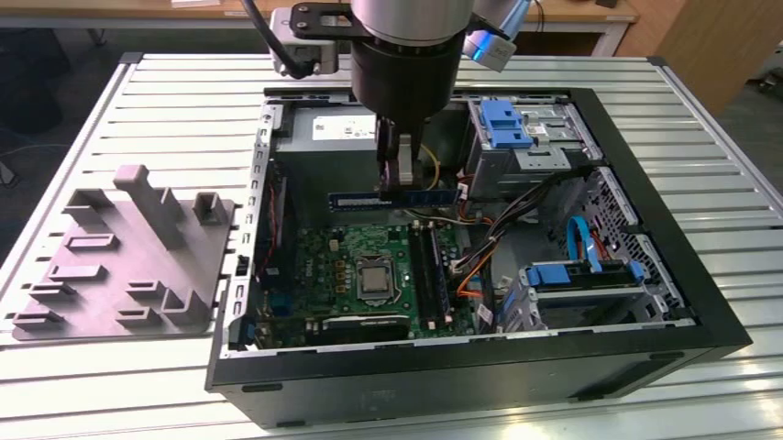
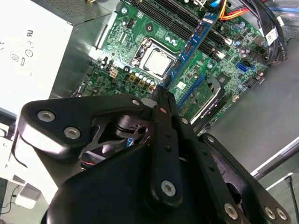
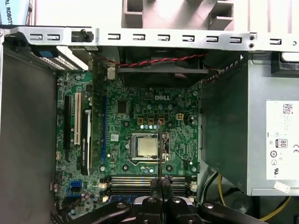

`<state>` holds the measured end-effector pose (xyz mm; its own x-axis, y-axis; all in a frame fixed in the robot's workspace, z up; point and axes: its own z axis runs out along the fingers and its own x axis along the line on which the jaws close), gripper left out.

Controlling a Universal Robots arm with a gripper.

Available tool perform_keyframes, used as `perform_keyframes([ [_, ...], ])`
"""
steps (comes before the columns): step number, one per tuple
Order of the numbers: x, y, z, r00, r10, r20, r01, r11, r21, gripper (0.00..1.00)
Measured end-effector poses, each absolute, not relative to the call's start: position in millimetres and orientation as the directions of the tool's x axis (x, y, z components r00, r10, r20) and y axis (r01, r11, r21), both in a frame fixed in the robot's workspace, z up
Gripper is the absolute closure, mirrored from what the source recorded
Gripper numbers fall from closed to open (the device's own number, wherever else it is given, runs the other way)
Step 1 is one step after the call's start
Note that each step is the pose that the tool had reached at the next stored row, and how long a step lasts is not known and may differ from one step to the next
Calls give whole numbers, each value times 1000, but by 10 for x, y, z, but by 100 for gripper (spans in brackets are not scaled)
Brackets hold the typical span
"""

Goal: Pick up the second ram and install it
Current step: 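Pick up the second ram and move it above second insertion slot, then insert the second ram into the second slot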

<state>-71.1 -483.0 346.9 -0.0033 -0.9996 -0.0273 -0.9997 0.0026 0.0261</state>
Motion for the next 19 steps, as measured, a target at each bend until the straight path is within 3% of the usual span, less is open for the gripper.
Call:
perform_keyframes([
  [14, -711, -4830, 3466, -3, -1000, -27, -1000, 2, 26, 88],
  [19, -710, -4830, 3461, -48, -998, -27, -999, 47, 26, 88],
])
